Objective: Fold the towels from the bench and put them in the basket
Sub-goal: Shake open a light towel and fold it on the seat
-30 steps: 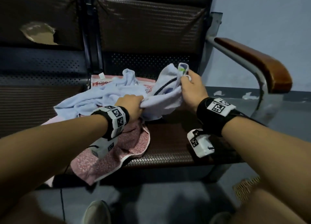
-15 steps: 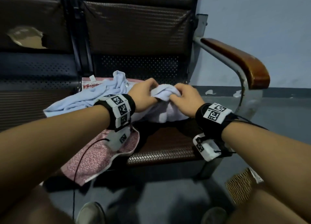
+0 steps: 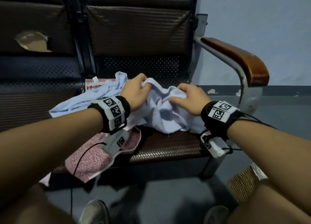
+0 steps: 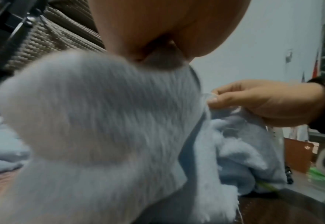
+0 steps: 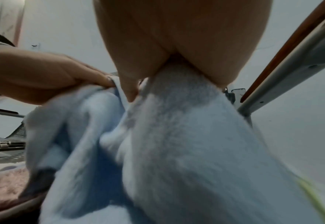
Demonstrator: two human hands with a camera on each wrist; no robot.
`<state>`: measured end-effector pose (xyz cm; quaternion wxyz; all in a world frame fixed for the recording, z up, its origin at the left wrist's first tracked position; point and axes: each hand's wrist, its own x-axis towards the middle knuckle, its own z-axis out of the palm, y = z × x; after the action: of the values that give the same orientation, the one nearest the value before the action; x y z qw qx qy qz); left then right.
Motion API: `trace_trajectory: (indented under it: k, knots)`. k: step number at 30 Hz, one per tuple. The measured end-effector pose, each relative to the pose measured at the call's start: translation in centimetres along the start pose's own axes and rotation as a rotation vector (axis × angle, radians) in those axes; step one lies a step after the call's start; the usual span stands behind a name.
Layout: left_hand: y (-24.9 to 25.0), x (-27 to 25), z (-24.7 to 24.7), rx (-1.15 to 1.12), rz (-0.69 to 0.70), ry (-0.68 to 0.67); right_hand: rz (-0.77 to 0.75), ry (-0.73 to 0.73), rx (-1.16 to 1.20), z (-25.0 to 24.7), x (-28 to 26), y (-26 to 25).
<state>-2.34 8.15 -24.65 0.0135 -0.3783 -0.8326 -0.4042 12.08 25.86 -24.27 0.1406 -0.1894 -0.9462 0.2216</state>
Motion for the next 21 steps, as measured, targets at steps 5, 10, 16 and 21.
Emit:
trace_trajectory:
  k: [5,10,16,21]
  knots:
    - [1.0,0.2,0.4,0.082,0.007,0.022,-0.019,0.1,0.136,0.3,-0.1,-1.4]
    - [1.0,1.3,-0.3,-0.122,-0.347,0.034,-0.195,0.12,0.251,-0.6,-1.1,-2.6]
    - [2.9,0.7,-0.6,-0.542,-0.329,-0.045,-0.282,-0.17,-0.045,-0.2,-2.0,-4.2]
    - [4.9,0.1,-0.4,-0.642,-0.335,-0.135,-0.056,-0.225,0.126,1.6,-1.6,-4.9]
